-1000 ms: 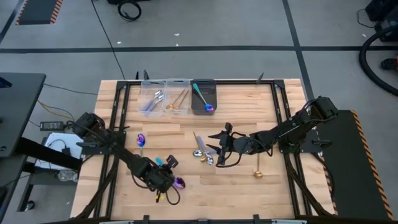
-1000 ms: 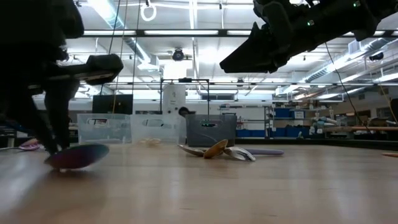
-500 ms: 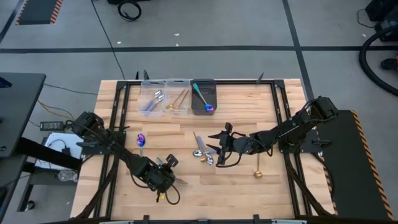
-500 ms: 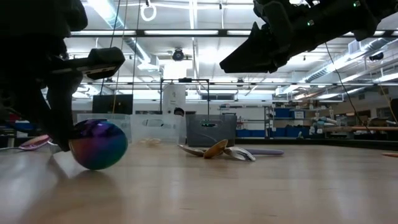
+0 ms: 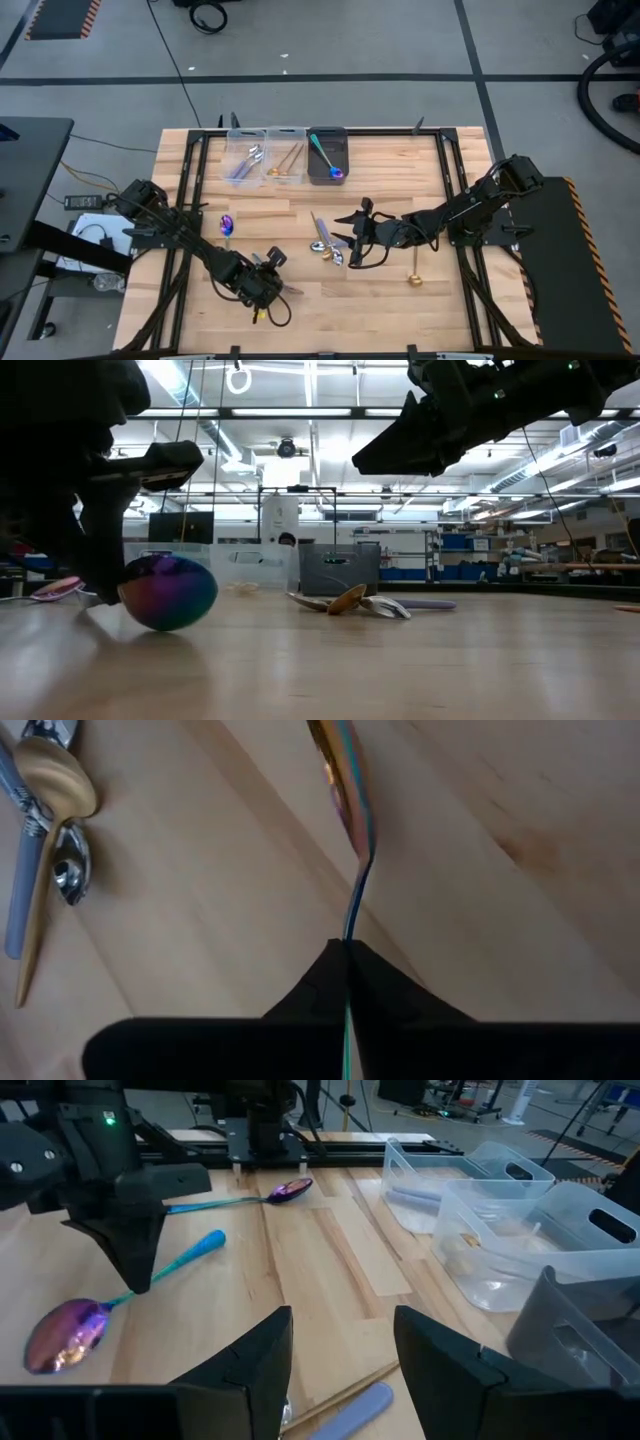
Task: Sort silverware by color (type)
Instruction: Put the iridescent spoon into the black bin
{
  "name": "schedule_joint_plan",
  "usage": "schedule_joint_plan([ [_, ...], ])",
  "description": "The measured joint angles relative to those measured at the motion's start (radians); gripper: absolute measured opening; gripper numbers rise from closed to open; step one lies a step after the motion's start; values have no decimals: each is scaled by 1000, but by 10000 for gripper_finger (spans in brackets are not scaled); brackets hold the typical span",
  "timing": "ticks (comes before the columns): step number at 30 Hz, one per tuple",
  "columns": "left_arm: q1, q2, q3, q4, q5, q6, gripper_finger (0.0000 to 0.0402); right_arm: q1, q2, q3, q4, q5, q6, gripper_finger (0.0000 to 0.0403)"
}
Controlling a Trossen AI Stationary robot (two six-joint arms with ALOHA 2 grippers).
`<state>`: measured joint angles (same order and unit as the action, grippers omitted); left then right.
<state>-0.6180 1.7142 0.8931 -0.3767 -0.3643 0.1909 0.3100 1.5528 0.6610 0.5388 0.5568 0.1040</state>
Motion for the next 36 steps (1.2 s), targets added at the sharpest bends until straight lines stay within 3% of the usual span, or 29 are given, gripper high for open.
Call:
schedule_joint_plan([
  [12,-1,-11,-3,-16,-65,64,4,1,0,0,4,-17,1,185],
  [18,24,-11,-3,-16,-62,50,2,-3,0,16,0,-213,51,185],
  [26,39,-12,-3,-14,-57,37,1,59,44,21,34,-151,61,185],
  [36,54,-13,-3,-16,-57,-38,1,116,273,228,-47,-132,24,185],
])
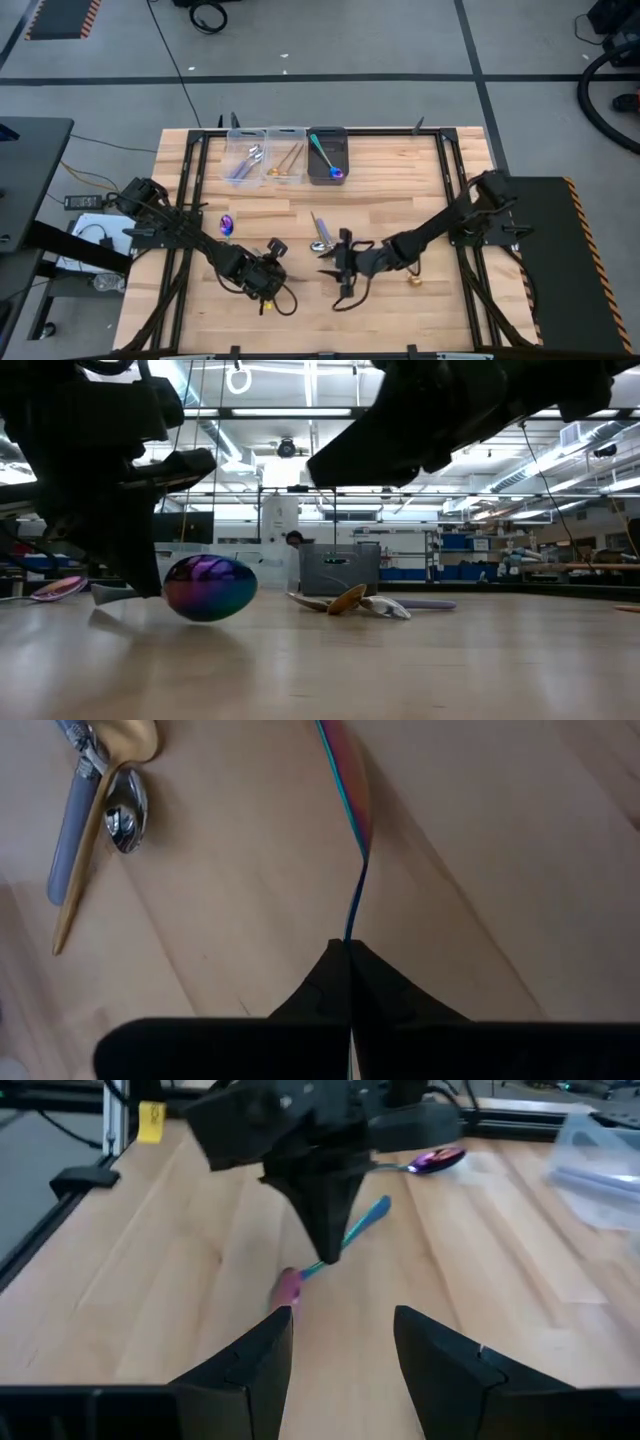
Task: Sort silverware by color (type)
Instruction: Put the iridescent spoon into the black bin
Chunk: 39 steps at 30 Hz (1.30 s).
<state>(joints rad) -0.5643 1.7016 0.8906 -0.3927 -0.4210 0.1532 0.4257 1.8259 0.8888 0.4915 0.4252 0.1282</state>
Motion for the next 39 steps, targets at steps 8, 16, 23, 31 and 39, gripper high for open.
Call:
schedule_joint_plan([
  [8,26,0,1,2,0,-61,0,-4,124,85,-6,-46,-33,185],
  [16,51,0,1,40,0,-86,0,-42,219,127,10,-111,-53,185],
  [23,64,-1,1,45,0,-97,0,-71,217,128,17,-142,-53,170],
  [31,64,-1,1,73,-23,-97,0,-96,218,127,-14,-197,-47,64],
  [39,69,-2,2,87,-34,-103,11,-96,218,128,-53,-191,-54,16],
])
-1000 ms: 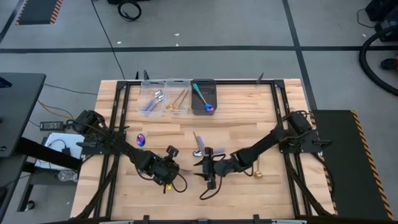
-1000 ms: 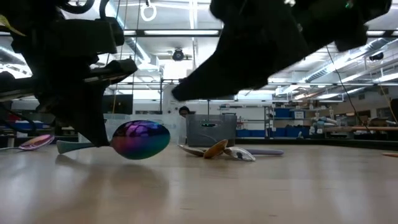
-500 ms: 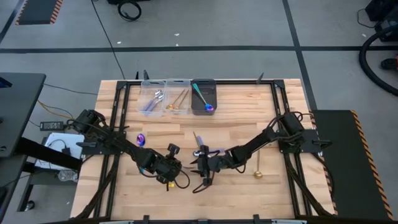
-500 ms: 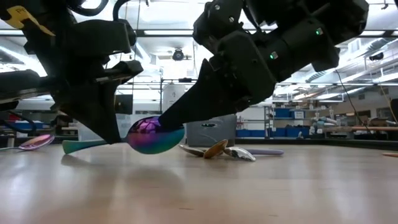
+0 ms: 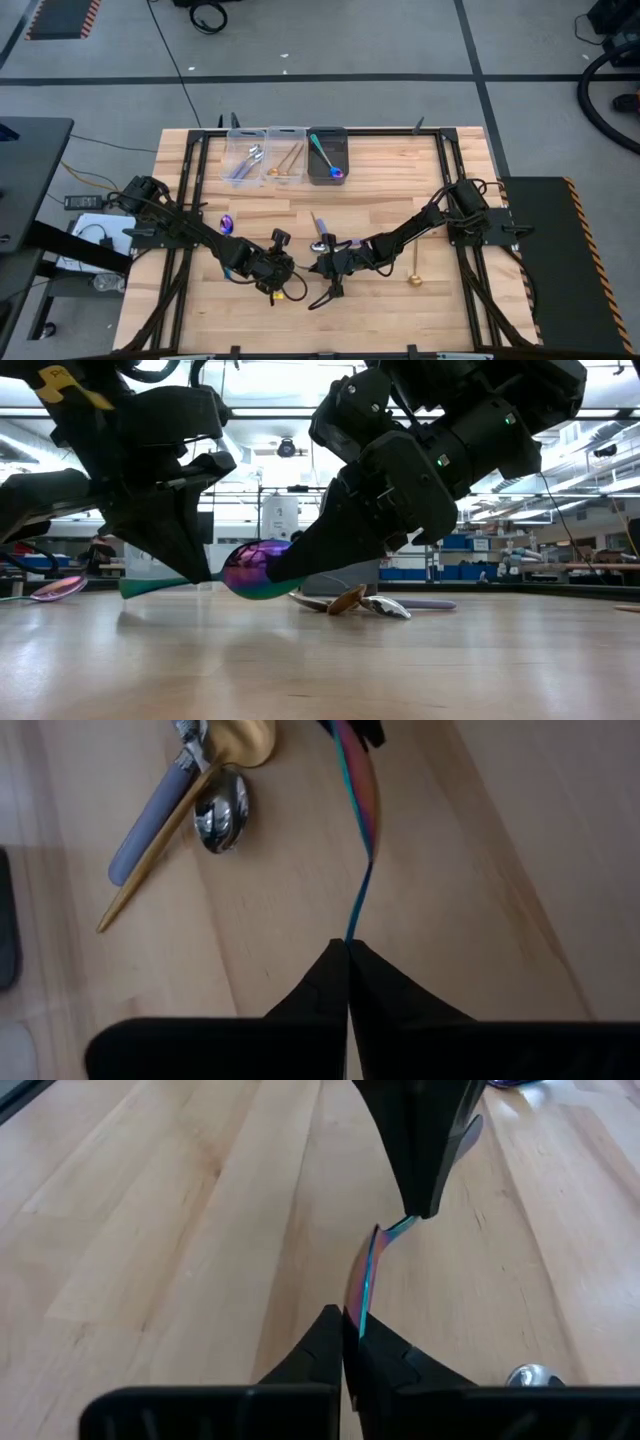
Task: Sort silverware by color (type)
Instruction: Put the iridescent spoon into the black bin
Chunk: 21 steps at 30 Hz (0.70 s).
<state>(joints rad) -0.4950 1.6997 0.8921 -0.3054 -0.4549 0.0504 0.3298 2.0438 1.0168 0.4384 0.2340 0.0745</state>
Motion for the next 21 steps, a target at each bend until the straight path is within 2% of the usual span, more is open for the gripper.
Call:
schedule_joint_plan([
  [5,6,-3,7,-5,-4,-99,34,0,0,0,-7,8,1,12],
  [10,2,-77,10,-42,-12,-125,71,-2,-35,-2,-87,55,2,10],
  [16,3,-220,-17,-74,-109,-184,80,6,-135,-2,-224,130,-4,10],
  [21,3,-348,-120,28,-188,-220,81,22,-223,-2,-332,215,13,10],
])
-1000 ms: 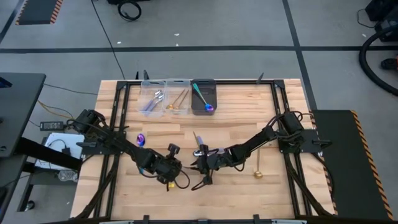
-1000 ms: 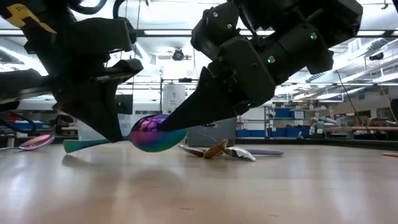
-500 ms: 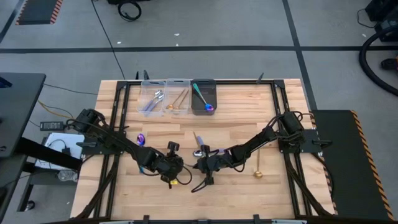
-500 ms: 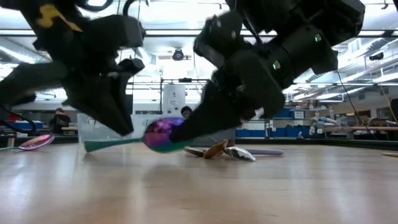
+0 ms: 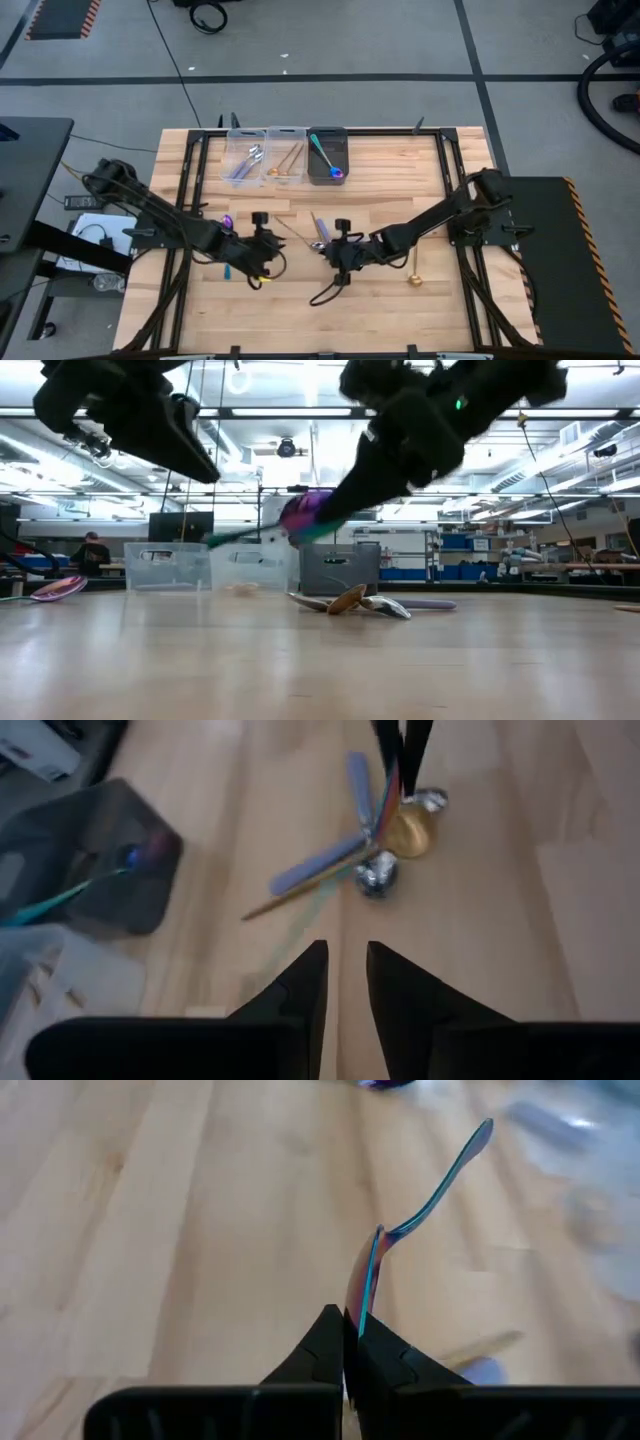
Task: Sort silverware by color (type)
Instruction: Put the iridescent spoon into the black bin
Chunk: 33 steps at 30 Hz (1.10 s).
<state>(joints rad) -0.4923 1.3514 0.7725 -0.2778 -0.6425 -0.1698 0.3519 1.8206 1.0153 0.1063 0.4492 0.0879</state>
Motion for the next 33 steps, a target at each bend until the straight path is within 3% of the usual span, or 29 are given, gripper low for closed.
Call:
schedule_joint_plan([
  [5,4,-98,-110,112,-45,-57,81,1,-78,0,-84,138,23,10],
  [12,35,-115,-134,177,-63,-110,81,-68,-160,0,-152,326,-29,10],
  [16,44,-116,-154,306,-62,-6,82,-148,-179,0,-164,302,-70,10],
  [22,45,-116,-252,557,-41,85,82,-285,-172,0,-199,179,-120,10],
  [33,60,-136,-384,742,-36,126,82,-478,-172,0,-227,52,-151,12],
])
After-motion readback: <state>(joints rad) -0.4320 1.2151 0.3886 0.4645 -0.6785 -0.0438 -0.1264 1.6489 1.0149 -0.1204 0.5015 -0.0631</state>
